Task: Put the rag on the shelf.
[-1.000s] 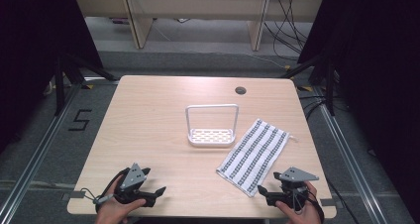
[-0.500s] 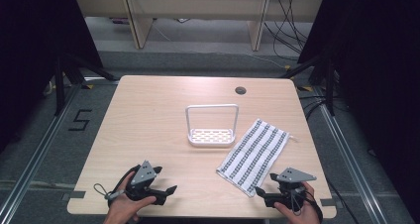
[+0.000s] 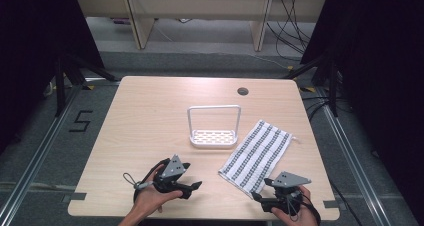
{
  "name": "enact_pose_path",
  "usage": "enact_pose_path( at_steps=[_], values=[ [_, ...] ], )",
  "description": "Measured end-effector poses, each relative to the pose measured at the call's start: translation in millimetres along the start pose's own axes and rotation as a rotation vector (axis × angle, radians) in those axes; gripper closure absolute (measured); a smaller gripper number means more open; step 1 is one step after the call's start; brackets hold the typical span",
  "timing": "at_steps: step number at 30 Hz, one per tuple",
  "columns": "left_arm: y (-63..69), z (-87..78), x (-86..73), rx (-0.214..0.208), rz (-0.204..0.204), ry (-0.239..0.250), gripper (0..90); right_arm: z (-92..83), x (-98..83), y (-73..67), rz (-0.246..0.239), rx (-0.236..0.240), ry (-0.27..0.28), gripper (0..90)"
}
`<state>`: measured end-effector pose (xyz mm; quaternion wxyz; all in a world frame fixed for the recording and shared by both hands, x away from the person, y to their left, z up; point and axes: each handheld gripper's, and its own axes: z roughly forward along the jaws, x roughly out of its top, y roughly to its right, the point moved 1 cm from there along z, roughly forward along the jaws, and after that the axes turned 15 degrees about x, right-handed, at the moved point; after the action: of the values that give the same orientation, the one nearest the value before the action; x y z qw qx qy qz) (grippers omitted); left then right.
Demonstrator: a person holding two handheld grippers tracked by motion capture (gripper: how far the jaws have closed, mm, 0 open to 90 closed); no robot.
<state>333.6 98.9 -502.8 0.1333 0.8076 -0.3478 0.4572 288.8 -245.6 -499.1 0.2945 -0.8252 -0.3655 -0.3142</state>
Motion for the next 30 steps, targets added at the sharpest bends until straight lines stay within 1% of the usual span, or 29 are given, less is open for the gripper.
enact_pose_path(
  at_steps=[1, 2, 4, 5, 6, 7, 8, 9, 10, 11, 12, 13, 14, 15, 16, 17, 18, 19, 20, 21, 22, 23, 24, 25, 26, 27, 28, 29, 30],
  values=[
    [1.7, 3.2, 2.3, -0.004, -0.002, 0.002, 25.7, 0.0, 0.0, 0.0, 0.000, 0.000, 0.000, 34.1],
    [3.3, 8.9, 6.9, -0.007, 0.029, -0.003, 26.4, 1.3, 0.2, -1.5, -0.006, -0.001, 0.000, 35.9],
    [5.8, 11.9, 9.1, -0.009, 0.020, -0.002, 27.1, 2.2, 0.9, -2.4, -0.017, 0.000, -0.011, 36.9],
    [5.9, 14.4, 11.0, -0.017, 0.038, -0.009, 27.1, 2.2, 0.9, -2.4, -0.017, 0.000, -0.011, 36.9],
    [7.8, 17.8, 12.9, -0.024, 0.026, -0.002, 28.7, 3.4, 1.0, -3.7, -0.012, 0.003, -0.009, 38.2],
    [8.0, 20.0, 14.9, -0.022, 0.040, -0.009, 28.7, 3.4, 1.0, -3.7, -0.012, 0.003, -0.009, 38.2],
    [11.0, 26.1, 17.8, -0.039, 0.026, -0.010, 29.9, 4.4, 1.2, -3.5, -0.029, -0.005, -0.013, 39.0],
    [11.0, 26.1, 17.8, -0.039, 0.026, -0.010, 32.6, 4.4, 1.2, -3.5, -0.029, -0.005, -0.013, 39.0],
    [11.8, 28.5, 18.9, -0.042, 0.040, -0.015, 32.6, 5.0, 1.6, -5.1, -0.011, 0.005, -0.019, 39.4],
    [12.5, 30.7, 20.4, -0.042, 0.059, -0.024, 35.8, 6.0, 1.7, -5.7, -0.012, 0.004, -0.015, 39.5],
    [16.5, 36.4, 23.1, -0.048, 0.060, -0.030, 35.3, 7.4, 2.0, -7.1, -0.011, 0.016, -0.028, 40.0],
    [16.5, 36.4, 23.1, -0.048, 0.060, -0.030, 35.2, 7.4, 2.0, -7.1, -0.011, 0.016, -0.028, 40.0],
    [17.7, 38.7, 25.0, -0.046, 0.067, -0.040, 35.2, 9.2, 2.2, -7.3, -0.026, 0.013, -0.038, 41.7],
    [17.8, 40.0, 26.0, -0.051, 0.082, -0.045, 35.2, 9.2, 2.2, -7.3, -0.026, 0.013, -0.038, 41.7],
    [19.2, 41.4, 27.6, -0.056, 0.085, -0.057, 35.3, 9.6, 2.0, -7.7, -0.018, 0.009, -0.041, 42.1],
    [21.5, 43.7, 29.1, -0.060, 0.077, -0.053, 35.7, 10.4, 1.8, -7.5, -0.023, 0.005, -0.043, 42.5],
    [22.8, 46.4, 30.6, -0.062, 0.092, -0.046, 36.2, 10.1, 2.0, -7.6, -0.026, -0.002, -0.045, 42.9],
    [23.0, 46.9, 31.6, -0.061, 0.099, -0.056, 37.1, 10.7, 2.1, -7.6, -0.016, 0.001, -0.051, 43.3],
    [25.6, 50.8, 33.1, -0.068, 0.093, -0.051, 37.4, 10.9, 2.1, -7.3, -0.014, 0.002, -0.052, 43.8],
    [25.9, 52.7, 33.9, -0.068, 0.118, -0.057, 39.4, 12.1, 1.8, -5.3, -0.022, 0.008, -0.050, 44.5],
    [27.6, 54.5, 34.6, -0.072, 0.130, -0.060, 40.6, 11.6, 1.8, -5.0, -0.029, -0.004, -0.052, 45.2],
    [30.2, 56.4, 34.8, -0.073, 0.121, -0.049, 41.4, 12.2, 1.7, -4.4, -0.030, 0.002, -0.055, 45.7],
    [32.9, 58.3, 35.6, -0.075, 0.121, -0.052, 42.2, 12.2, 1.5, -4.8, -0.017, -0.003, -0.055, 46.2],
    [32.1, 58.9, 36.6, -0.077, 0.156, -0.063, 43.5, 12.9, 1.7, -5.0, -0.021, -0.002, -0.062, 46.7],
    [34.0, 60.8, 37.4, -0.081, 0.154, -0.060, 44.0, 13.0, 1.6, -5.7, -0.019, -0.005, -0.060, 47.1],
    [35.4, 62.4, 38.7, -0.074, 0.173, -0.061, 44.4, 13.1, 1.8, -6.9, -0.010, -0.003, -0.063, 47.6],
    [35.2, 63.4, 39.7, -0.064, 0.201, -0.058, 45.2, 13.6, 1.6, -6.9, -0.018, -0.005, -0.071, 48.0],
    [36.0, 64.6, 40.7, -0.061, 0.217, -0.060, 45.4, 13.9, 1.6, -6.5, -0.031, -0.005, -0.067, 48.1],
    [35.3, 65.8, 41.2, -0.058, 0.229, -0.062, 46.1, 13.6, 1.7, -6.8, -0.029, -0.009, -0.077, 48.1]
  ],
)
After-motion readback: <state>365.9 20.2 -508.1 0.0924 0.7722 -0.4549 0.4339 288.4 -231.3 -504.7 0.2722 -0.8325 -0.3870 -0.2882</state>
